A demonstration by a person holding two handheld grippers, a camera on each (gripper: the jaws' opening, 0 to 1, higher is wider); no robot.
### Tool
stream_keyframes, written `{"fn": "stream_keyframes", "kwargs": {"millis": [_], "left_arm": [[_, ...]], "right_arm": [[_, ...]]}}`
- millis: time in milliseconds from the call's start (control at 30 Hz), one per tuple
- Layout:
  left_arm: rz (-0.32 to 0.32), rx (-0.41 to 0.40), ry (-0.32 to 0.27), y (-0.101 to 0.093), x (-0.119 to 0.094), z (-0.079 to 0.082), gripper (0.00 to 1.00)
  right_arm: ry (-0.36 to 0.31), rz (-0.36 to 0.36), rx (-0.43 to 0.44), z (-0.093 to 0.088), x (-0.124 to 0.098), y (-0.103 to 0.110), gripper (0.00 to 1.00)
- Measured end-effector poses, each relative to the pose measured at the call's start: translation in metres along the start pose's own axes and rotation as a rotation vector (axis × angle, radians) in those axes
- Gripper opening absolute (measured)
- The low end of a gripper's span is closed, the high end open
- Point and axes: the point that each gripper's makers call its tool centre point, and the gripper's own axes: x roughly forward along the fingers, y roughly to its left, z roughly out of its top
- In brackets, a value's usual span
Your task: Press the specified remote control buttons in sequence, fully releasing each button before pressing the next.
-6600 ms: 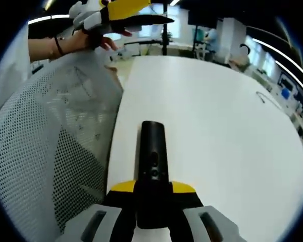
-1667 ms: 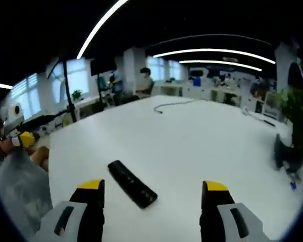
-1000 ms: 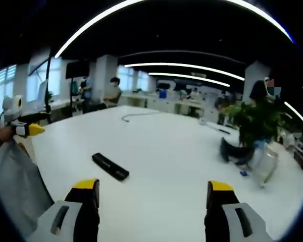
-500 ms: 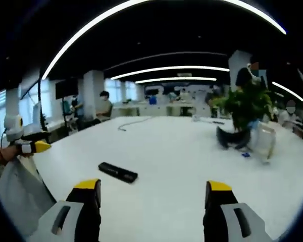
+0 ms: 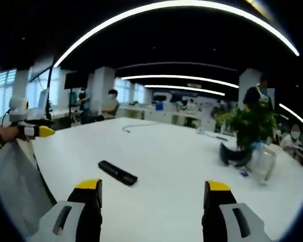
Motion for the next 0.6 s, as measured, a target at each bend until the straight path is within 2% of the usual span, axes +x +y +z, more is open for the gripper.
{"fn": "stream_keyframes", "kwargs": {"millis": [167, 300, 467, 600], "left_arm": [[-0.01, 0.02, 0.019, -0.004, 0.0, -0.003, 0.94], [-0.014, 0.004, 0.006, -0.004, -0.001, -0.001, 0.94], [-0.046, 0.019, 0.06, -0.01, 0.001, -0.012, 0.94], [-0.065, 0.011, 0.064, -0.013, 0.001, -0.013, 0.93]], "right_arm": [[-0.008, -0.026, -0.006, 0.001, -0.002, -0.005, 0.82], [0.011, -0.025, -0.031, -0.001, -0.001, -0.004, 0.81], [0.039, -0.027, -0.028, -0.005, 0.0, -0.005, 0.81], [0.035, -0.041, -0.033, -0.004, -0.001, -0.007, 0.82]]}}
